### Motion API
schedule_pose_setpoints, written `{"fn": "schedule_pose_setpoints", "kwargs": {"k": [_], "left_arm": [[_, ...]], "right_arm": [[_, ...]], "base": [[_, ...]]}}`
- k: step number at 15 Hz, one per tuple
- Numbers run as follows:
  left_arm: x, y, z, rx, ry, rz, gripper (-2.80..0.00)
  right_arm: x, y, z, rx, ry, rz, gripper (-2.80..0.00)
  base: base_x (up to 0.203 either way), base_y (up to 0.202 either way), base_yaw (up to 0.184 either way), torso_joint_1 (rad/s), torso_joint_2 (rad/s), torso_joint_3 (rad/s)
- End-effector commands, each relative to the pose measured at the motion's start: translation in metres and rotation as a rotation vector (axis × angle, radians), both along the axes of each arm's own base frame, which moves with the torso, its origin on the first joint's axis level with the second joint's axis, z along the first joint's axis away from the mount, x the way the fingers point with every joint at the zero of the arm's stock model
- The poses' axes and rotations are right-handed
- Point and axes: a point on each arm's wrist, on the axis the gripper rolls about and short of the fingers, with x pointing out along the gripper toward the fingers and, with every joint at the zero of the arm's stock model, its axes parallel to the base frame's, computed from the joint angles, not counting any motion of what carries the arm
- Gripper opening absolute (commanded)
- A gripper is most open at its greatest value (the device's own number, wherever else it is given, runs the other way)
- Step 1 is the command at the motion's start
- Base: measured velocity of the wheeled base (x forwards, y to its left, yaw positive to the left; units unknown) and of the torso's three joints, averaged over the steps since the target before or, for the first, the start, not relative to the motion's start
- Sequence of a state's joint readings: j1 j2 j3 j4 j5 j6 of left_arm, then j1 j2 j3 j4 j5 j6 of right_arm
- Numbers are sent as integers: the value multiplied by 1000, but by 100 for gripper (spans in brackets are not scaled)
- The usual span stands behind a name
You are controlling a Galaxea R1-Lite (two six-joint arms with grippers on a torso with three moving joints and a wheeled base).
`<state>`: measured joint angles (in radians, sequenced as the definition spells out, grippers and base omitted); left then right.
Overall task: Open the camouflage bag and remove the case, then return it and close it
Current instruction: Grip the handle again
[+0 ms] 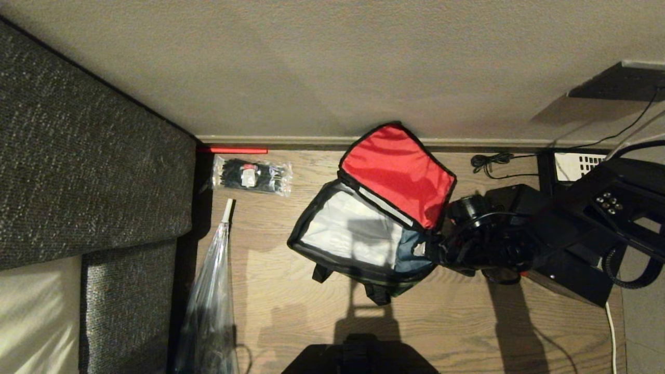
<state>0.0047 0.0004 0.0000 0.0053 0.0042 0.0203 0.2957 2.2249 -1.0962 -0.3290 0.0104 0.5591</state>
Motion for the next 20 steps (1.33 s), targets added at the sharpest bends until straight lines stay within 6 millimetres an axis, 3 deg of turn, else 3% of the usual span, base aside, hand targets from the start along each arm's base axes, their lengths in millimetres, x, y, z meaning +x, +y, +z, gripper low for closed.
{"fn": "schedule_pose_setpoints", "kwargs": {"k": [1,4,6,9,11,14,17,20], "left_arm": [[0,0,-1,0,0,1,-280],[0,0,-1,1,1,2,-280],[0,0,0,0,-1,2,-280],[0,0,-1,0,0,2,-280],[0,0,-1,0,0,2,-280],[0,0,-1,0,2,1,-280],[0,0,-1,0,1,2,-280],[0,0,-1,0,2,2,-280]], "right_arm": [[12,4,-16,-10,4,6,-280],[17,4,-11,-40,-57,20,-280],[15,-3,4,-88,-105,46,-280],[-3,-20,47,-178,-205,118,-280],[-28,-28,58,-267,-228,209,-280],[-35,-31,71,-355,-332,373,-280],[-34,-42,70,-415,-405,569,-280],[-32,-50,41,-468,-376,721,-280]], "base": [[0,0,0,0,0,0],[0,0,0,0,0,0],[0,0,0,0,0,0],[0,0,0,0,0,0],[0,0,0,0,0,0],[0,0,0,0,0,0],[0,0,0,0,0,0],[0,0,0,0,0,0]]}}
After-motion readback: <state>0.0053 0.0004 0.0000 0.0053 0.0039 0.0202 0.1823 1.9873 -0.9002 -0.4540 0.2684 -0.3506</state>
